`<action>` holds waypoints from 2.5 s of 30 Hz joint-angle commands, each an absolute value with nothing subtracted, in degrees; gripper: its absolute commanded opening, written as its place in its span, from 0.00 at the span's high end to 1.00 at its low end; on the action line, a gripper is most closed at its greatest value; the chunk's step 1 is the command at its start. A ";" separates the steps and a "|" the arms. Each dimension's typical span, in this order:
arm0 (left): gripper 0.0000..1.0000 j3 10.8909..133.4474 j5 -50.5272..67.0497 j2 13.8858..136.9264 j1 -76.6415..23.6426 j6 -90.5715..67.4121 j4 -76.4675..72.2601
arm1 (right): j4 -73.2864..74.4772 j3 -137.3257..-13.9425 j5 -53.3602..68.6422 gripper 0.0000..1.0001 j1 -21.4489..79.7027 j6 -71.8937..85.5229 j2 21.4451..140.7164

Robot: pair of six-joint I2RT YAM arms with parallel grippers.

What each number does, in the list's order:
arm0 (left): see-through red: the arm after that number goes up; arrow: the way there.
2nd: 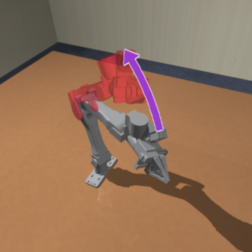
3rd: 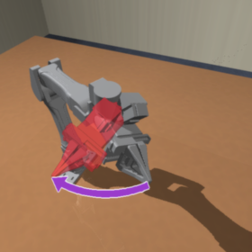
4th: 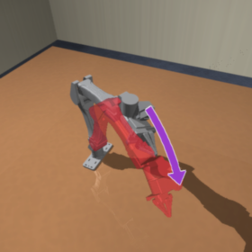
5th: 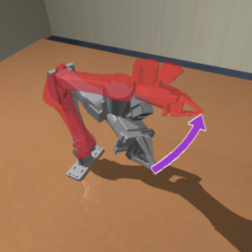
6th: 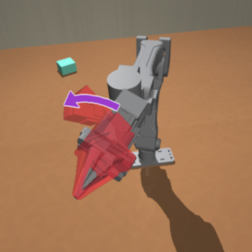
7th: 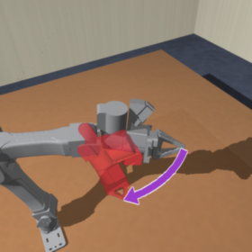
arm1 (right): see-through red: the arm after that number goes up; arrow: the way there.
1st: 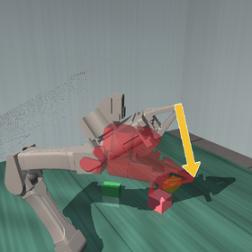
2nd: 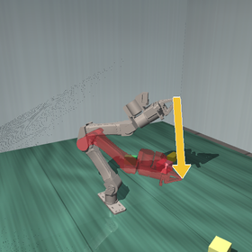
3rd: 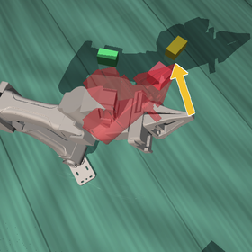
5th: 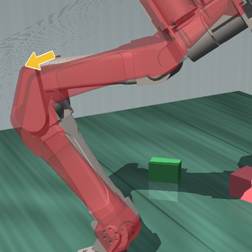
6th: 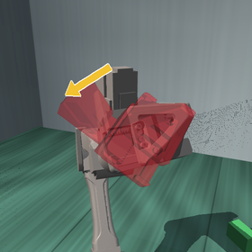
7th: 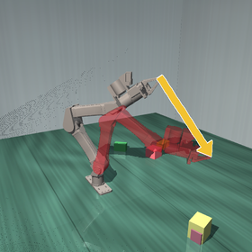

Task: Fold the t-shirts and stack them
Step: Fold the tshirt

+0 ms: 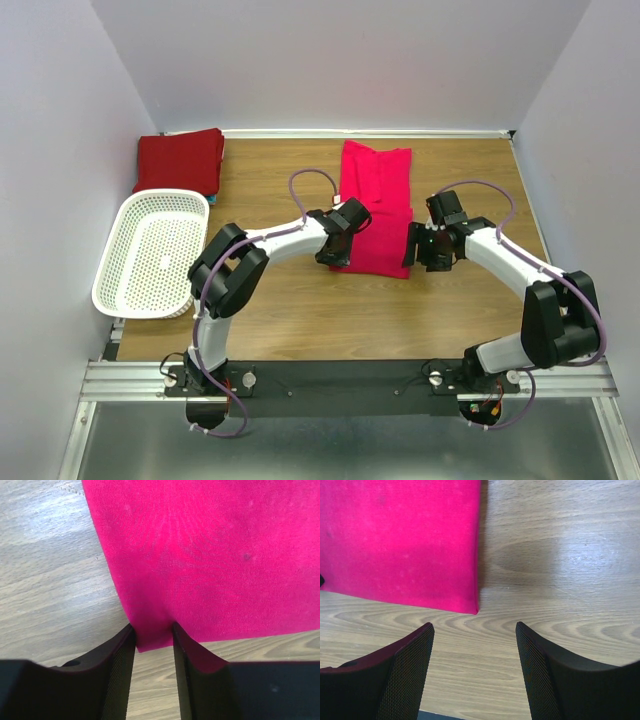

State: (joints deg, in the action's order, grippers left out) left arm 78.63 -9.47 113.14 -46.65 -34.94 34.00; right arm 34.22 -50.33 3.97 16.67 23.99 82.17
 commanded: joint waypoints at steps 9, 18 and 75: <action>0.53 76.03 -8.35 118.65 -47.20 -35.42 40.43 | 33.05 -50.01 3.96 0.26 17.23 24.78 80.86; 0.98 76.11 -6.86 120.23 -47.20 -34.89 40.61 | 32.87 -50.45 4.83 0.26 17.67 25.31 81.65; 1.00 70.31 -1.49 114.17 -46.76 -31.11 33.05 | 38.85 -53.44 -9.23 0.50 27.77 38.23 102.21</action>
